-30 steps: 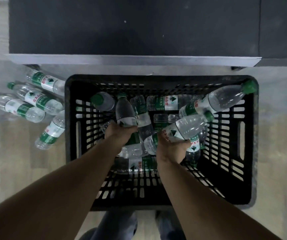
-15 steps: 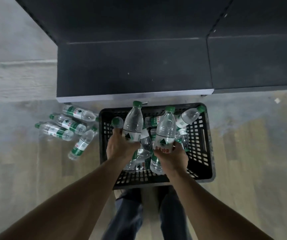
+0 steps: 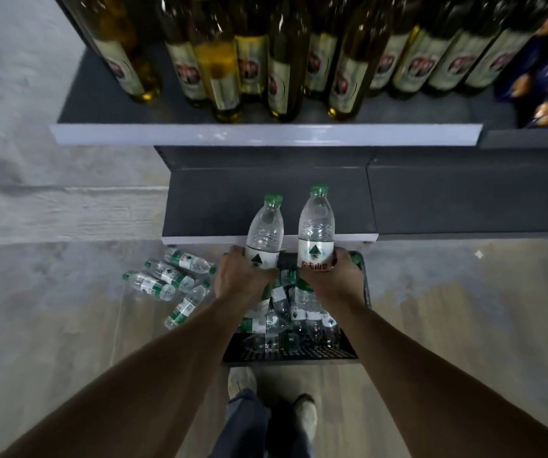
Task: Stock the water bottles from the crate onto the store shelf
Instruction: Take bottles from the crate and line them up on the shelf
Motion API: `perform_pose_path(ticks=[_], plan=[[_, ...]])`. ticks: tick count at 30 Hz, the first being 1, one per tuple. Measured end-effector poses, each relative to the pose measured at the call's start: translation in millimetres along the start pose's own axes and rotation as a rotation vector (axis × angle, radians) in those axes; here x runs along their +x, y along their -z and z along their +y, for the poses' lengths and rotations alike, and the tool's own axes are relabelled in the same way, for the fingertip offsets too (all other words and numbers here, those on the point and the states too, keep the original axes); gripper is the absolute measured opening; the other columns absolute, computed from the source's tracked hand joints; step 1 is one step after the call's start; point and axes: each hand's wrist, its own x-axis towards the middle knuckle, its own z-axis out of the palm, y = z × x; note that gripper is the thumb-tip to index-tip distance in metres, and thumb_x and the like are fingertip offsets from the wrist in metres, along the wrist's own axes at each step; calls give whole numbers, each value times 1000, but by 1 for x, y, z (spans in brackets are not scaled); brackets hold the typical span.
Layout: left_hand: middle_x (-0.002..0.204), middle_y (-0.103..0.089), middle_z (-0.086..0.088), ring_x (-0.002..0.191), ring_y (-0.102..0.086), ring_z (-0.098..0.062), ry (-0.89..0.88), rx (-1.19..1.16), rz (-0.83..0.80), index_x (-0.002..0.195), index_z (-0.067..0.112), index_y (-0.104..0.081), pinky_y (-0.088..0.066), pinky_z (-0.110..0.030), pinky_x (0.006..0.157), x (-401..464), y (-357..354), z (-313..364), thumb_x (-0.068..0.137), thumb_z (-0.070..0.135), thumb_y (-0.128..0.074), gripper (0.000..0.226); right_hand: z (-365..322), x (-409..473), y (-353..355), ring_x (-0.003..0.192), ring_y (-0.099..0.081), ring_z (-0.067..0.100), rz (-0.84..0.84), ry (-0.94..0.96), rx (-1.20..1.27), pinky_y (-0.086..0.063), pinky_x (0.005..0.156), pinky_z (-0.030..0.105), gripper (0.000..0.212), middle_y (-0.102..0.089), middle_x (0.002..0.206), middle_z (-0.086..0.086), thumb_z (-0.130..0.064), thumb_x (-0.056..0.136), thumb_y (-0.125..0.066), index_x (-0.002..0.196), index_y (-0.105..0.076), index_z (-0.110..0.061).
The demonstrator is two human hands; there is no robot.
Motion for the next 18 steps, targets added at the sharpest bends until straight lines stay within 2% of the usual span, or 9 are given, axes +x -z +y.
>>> perform_pose_path(ticks=[3, 5, 10, 14, 18], plan=[[98, -67, 0, 80, -64, -19, -17, -57, 50, 106, 15, -55, -45, -27, 55, -29, 32, 24, 62, 41, -89, 62, -30, -18, 32, 80, -65, 11, -17, 50, -20, -40, 51, 14, 46, -68, 90, -7, -32, 72, -80, 110, -58, -19], [100, -67, -2, 83, -65, -21, -32, -75, 69, 110, 13, -54, -44, -26, 52, -45, 54, 42, 62, 41, -89, 66, -53, -30, 54, 78, -60, 11, -7, 68, -31, -38, 53, 14, 48, -64, 89, -9, -35, 72, -82, 109, -56, -20], [105, -67, -5, 92, -67, -26, -97, -51, 189, 112, 10, -54, -59, -40, 74, -83, 115, 96, 61, 47, -87, 72, -118, -62, 103, 78, -58, 12, 36, 151, 26, -43, 65, 17, 46, -68, 94, -5, -34, 68, -83, 102, -53, -26], [105, -69, -4, 94, -69, -26, -171, -112, 279, 110, 11, -57, -59, -40, 76, -114, 164, 145, 59, 46, -88, 69, -174, -87, 137, 90, -65, 15, 47, 238, 80, -44, 70, 19, 51, -71, 102, -4, -33, 67, -83, 110, -58, -22], [109, -69, -5, 97, -68, -25, -259, -169, 378, 114, 13, -58, -58, -43, 82, -141, 208, 188, 59, 44, -89, 70, -226, -107, 167, 91, -66, 16, 76, 357, 154, -45, 71, 22, 55, -69, 98, -6, -32, 68, -83, 116, -59, -21]])
